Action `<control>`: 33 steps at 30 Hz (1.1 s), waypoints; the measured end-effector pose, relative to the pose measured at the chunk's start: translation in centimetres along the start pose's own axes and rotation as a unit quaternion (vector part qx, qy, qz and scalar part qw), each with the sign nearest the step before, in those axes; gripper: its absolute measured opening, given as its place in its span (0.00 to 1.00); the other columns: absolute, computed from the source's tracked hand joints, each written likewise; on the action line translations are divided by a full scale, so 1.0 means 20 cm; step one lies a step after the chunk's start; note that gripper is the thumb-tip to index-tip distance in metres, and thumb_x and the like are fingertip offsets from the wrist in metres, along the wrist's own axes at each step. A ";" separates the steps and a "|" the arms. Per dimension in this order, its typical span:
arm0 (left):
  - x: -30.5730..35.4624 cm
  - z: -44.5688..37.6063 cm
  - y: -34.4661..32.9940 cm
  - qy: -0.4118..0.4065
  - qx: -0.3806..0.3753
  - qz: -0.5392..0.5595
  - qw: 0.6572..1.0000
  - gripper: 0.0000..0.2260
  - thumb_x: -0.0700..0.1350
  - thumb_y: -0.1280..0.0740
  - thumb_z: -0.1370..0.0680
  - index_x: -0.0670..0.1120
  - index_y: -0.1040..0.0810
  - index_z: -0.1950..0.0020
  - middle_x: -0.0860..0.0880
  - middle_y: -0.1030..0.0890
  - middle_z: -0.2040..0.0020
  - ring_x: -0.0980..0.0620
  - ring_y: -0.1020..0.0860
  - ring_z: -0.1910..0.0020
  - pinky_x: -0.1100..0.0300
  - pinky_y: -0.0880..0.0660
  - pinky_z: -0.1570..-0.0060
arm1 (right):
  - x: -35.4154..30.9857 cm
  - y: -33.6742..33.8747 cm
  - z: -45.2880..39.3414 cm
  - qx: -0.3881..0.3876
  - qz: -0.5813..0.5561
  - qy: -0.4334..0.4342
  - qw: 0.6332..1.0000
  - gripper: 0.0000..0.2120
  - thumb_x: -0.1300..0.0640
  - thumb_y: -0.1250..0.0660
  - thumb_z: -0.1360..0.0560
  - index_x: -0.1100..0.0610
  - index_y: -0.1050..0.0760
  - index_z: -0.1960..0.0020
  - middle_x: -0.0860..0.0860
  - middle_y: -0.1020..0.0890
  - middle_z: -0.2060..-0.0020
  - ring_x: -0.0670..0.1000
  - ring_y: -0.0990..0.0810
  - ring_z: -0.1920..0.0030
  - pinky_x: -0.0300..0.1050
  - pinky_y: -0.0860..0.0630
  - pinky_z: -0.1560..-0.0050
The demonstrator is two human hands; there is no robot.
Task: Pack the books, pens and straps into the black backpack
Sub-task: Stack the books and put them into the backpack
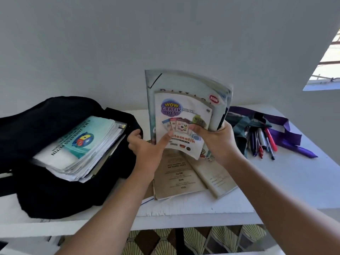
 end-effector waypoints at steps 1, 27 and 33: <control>-0.01 0.00 0.01 0.041 0.022 0.042 0.998 0.49 0.64 0.18 0.40 0.57 0.44 0.29 0.49 0.41 0.28 0.48 0.31 0.32 0.48 0.27 0.32 | -0.03 0.01 -0.02 0.012 -0.025 -0.006 1.000 0.14 0.60 0.19 0.29 0.54 0.15 0.45 0.50 0.11 0.52 0.52 0.11 0.51 0.56 0.15 0.48; 0.61 -0.11 0.27 -0.062 -0.227 -0.032 0.971 0.30 0.38 0.21 0.36 0.37 0.26 0.36 0.42 0.14 0.47 0.41 0.14 0.51 0.41 0.16 0.55 | 0.17 0.05 0.04 -0.140 -0.139 -0.103 0.975 0.31 0.54 0.15 0.40 0.56 0.17 0.39 0.61 0.14 0.42 0.65 0.15 0.40 0.64 0.18 0.40; 0.59 -0.14 0.34 -0.049 -0.179 -0.088 0.979 0.27 0.43 0.20 0.35 0.43 0.23 0.39 0.45 0.13 0.48 0.43 0.14 0.52 0.49 0.16 0.63 | 0.21 -0.09 0.13 -0.119 -0.283 -0.165 0.938 0.20 0.63 0.23 0.29 0.57 0.18 0.37 0.61 0.14 0.41 0.64 0.15 0.40 0.63 0.17 0.41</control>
Point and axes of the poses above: each hand's wrist, its own z-axis away from the middle knuckle, its own y-axis out of the back of the hand, x = y × z, the point moved 5 cm from there along -z, towards the middle knuckle
